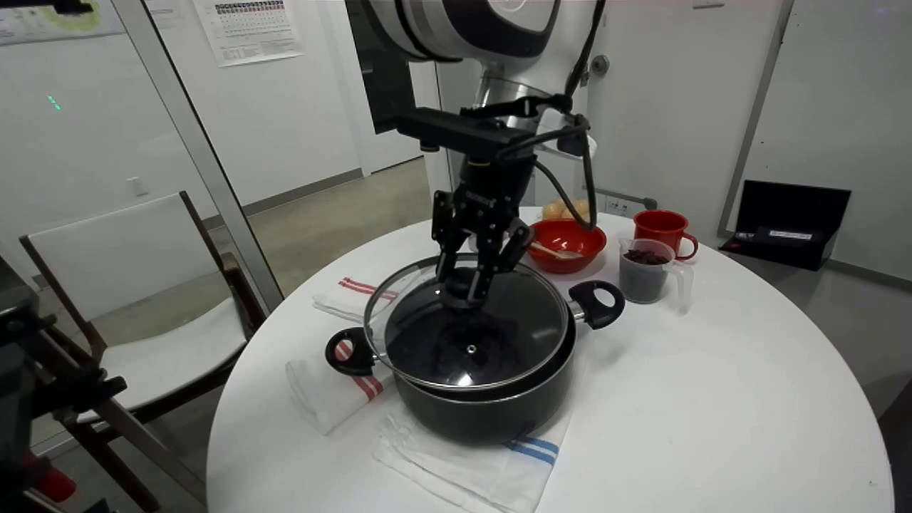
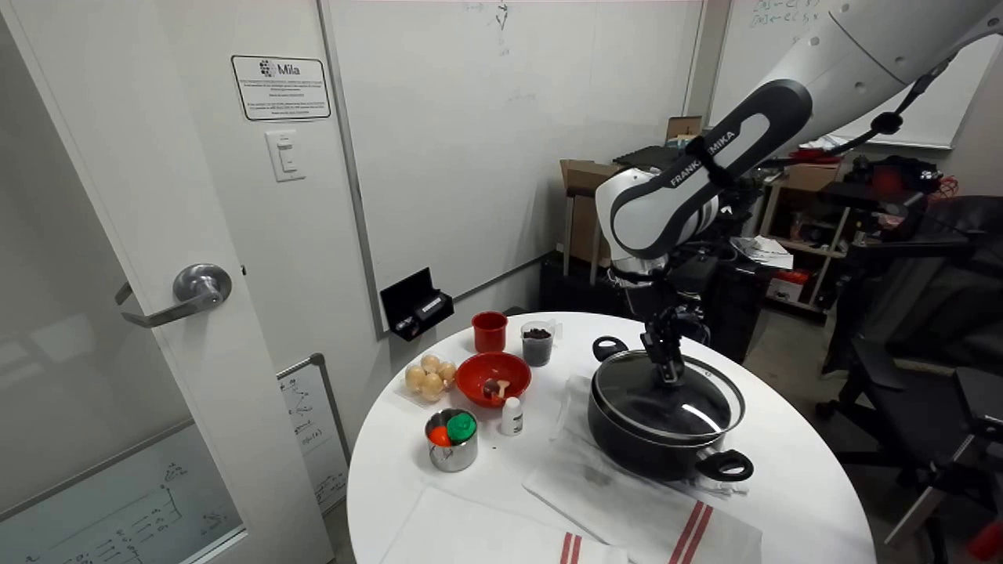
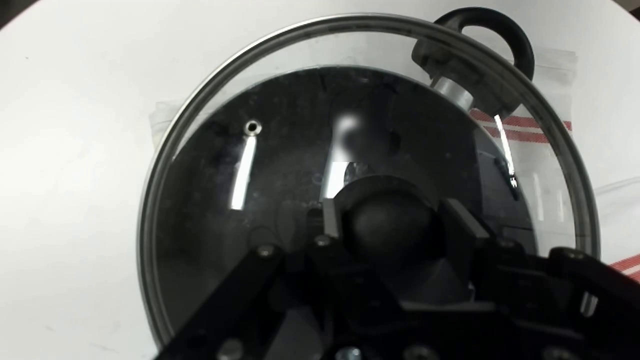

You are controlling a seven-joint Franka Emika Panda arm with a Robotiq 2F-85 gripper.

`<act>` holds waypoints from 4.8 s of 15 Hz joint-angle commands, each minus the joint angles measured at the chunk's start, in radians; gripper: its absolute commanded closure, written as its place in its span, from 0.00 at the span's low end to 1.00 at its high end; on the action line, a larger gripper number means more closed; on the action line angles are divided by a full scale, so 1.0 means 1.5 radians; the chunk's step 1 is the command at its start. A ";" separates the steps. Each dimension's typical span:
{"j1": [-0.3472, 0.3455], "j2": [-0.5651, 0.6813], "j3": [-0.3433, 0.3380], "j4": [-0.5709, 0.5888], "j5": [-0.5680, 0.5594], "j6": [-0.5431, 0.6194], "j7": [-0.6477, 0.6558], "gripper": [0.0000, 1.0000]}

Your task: Put the lid on the pot

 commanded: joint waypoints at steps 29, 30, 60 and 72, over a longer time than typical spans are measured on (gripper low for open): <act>-0.004 0.088 -0.003 0.143 0.015 -0.092 0.003 0.74; -0.004 0.087 -0.004 0.141 0.015 -0.091 0.004 0.74; 0.003 0.073 -0.017 0.120 0.003 -0.088 0.008 0.74; 0.004 0.066 -0.019 0.115 0.005 -0.082 0.014 0.00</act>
